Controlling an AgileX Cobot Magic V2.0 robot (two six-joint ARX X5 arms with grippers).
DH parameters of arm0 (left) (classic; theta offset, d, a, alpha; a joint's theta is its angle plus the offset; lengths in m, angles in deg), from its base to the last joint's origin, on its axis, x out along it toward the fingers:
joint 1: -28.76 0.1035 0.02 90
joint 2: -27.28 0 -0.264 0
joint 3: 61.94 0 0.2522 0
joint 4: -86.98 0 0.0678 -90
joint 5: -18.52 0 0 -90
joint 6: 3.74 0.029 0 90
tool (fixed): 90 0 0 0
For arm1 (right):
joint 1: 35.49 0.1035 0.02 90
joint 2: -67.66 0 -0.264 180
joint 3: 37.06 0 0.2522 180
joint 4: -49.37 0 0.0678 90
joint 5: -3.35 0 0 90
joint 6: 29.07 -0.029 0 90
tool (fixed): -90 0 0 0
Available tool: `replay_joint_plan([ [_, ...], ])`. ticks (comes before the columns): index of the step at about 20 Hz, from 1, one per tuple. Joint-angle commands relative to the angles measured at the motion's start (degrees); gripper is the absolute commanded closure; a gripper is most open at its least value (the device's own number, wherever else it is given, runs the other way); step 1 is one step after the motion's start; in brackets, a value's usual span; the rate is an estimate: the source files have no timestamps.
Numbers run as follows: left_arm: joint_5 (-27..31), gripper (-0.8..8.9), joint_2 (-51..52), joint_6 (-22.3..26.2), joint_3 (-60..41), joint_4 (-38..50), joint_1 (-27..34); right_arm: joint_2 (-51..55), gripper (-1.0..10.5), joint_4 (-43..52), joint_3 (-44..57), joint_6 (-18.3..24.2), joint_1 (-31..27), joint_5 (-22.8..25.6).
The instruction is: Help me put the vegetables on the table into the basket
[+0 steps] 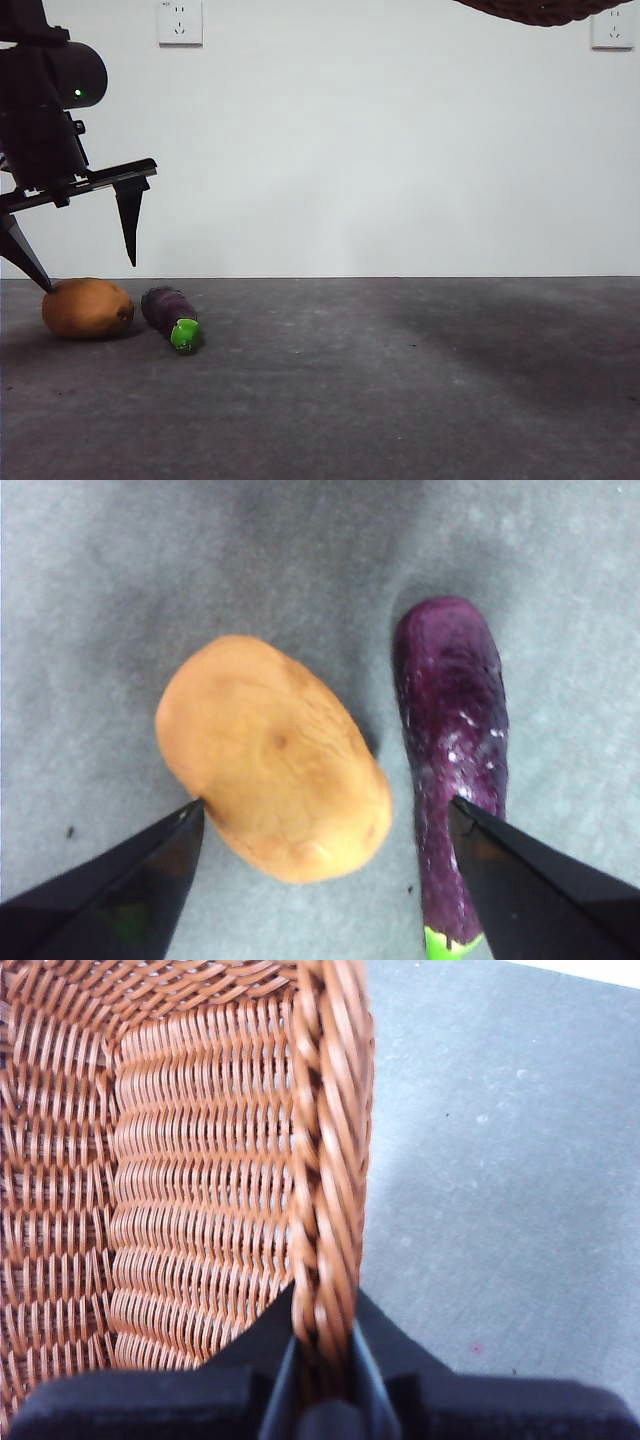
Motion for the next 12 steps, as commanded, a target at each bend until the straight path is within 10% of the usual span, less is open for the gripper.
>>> replay_joint_plan([
  [1,0.28,3.99,-1.66,-0.81,1.27,-0.22,-0.13,0.07,9.6,1.07,0.04,0.22,0.04,-1.14],
  [12,1.95,4.02,-5.77,-0.98,1.29,-0.68,-0.17,0.07,9.6,1.14,0.04,1.09,0.04,-3.23],
])
